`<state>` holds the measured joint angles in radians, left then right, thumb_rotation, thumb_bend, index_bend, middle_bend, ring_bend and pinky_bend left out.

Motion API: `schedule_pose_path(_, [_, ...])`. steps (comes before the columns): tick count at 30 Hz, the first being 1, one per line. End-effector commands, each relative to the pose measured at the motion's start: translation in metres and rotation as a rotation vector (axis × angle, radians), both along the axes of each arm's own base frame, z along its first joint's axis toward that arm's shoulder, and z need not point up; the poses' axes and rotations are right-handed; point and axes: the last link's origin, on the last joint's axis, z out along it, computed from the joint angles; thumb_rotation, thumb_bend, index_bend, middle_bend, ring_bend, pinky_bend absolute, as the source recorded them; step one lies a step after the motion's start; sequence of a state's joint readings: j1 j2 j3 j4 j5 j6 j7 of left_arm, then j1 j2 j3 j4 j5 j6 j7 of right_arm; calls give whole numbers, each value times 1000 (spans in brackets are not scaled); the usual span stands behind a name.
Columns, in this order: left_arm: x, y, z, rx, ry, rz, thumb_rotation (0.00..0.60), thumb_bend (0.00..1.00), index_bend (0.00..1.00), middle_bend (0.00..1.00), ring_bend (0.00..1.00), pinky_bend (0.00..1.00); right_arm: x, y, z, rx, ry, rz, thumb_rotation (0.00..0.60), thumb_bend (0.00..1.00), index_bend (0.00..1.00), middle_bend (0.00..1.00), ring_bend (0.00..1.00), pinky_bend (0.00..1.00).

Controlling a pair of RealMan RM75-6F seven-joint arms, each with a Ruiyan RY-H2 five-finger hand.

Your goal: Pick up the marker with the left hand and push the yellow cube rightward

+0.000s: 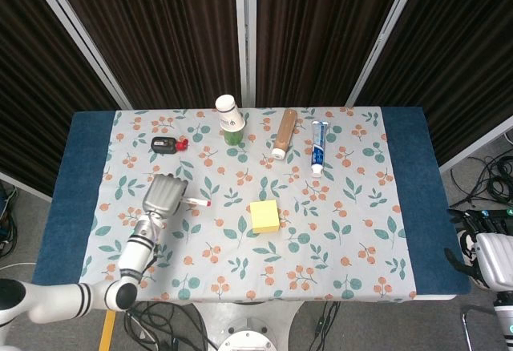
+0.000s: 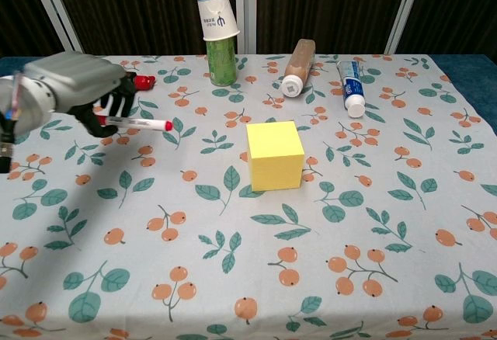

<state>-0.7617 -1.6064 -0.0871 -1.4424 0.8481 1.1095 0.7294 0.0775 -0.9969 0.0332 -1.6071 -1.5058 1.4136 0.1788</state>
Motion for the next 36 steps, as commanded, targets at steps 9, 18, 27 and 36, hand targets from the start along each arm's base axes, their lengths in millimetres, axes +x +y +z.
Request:
schedule_pose_path(9, [-46,-14,2,-29,4,94,600,408,521,553,432,563,7,-4,-3,9,1,23,600,207,185,306,142,196])
schedule_pose_path(18, [-38,-14,9,1,-66,88,600,353,279,330,278,478,6,-3,-1,-1,-4,14,600,207,183,306,142,196])
schedule_pose_path(27, [-83,-28,95,334,-223,109,600,285,260,268,215,352,1,-6,1,-12,-15,12,600,209,155,259,92,176])
schedule_pose_path(36, [-135,-104,137,506,-203,101,600,225,238,186,156,265,-1,-3,-2,-56,-47,29,600,209,144,242,77,157])
